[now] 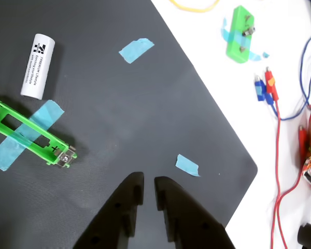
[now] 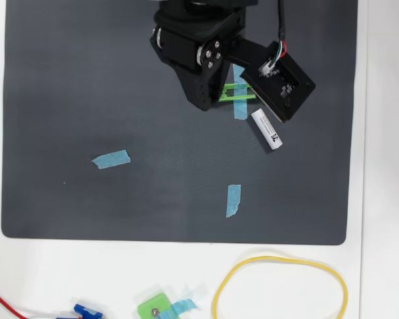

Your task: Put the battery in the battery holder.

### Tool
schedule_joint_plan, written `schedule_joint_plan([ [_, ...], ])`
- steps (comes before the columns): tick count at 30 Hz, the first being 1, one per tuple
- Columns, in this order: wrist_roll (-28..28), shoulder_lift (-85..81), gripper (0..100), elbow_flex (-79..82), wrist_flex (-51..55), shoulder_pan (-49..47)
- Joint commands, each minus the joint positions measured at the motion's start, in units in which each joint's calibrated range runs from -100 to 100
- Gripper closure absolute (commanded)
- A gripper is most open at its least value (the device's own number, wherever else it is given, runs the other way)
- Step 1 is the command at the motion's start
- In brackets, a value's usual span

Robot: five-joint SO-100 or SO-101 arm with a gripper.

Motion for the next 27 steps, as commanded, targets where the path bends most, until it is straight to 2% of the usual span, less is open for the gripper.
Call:
schedule_joint_plan([
  [1, -0.6, 1.1, 100, -2.9, 0.8, -6.9],
  [4, -2.2, 3.0, 100, -3.0, 0.0, -7.5],
  [7, -9.6, 9.9, 100, -2.9, -5.2, -8.4],
  [13, -13.6, 23.6, 100, -3.6, -19.0, -19.3],
  [18, -14.4, 25.1, 100, -3.7, -27.9, -25.6],
  [22, -14.4, 27.0, 100, -4.1, -27.9, -26.0],
  [27, -13.9, 42.3, 97, -11.3, -27.4, -26.1],
])
